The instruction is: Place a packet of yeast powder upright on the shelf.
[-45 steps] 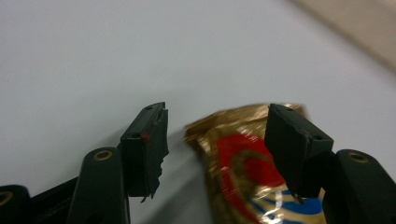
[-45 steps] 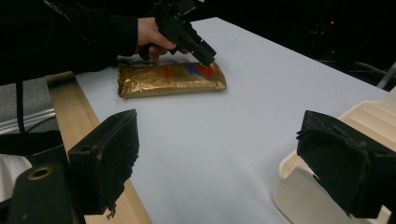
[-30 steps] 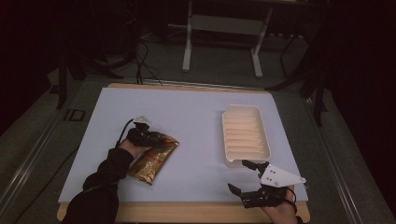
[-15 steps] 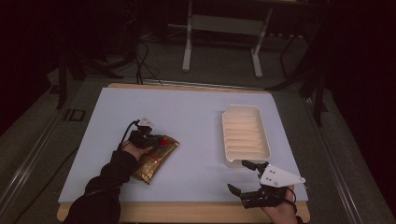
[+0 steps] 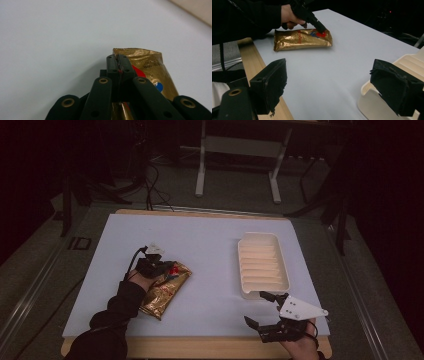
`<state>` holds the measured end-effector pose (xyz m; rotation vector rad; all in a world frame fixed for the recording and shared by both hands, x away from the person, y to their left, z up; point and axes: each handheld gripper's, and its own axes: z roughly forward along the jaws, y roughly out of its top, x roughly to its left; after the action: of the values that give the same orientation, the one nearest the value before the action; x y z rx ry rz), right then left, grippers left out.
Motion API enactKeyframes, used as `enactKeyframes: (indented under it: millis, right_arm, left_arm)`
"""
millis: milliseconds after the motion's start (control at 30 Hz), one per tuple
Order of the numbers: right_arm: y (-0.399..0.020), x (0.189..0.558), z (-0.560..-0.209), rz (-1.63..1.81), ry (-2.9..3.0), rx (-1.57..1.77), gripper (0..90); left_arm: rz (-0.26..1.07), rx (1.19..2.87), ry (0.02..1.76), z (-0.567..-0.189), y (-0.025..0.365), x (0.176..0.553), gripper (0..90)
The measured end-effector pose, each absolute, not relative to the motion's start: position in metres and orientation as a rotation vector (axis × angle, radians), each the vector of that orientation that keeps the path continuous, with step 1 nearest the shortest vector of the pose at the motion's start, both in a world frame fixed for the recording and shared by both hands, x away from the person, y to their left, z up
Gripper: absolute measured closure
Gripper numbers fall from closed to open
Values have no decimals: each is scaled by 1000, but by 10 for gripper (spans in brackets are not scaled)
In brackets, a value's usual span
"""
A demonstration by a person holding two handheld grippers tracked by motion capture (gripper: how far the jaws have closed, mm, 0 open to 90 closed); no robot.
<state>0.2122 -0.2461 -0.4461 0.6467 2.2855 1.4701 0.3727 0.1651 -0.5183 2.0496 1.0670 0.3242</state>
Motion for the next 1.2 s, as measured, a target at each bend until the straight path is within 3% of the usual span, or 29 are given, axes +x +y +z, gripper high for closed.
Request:
enactKeyframes:
  millis: [1200]
  right_arm:
    - [-247,212,-442,1468,2248,661,138]
  left_arm:
    - [407,1830,812,-444,128,300,900]
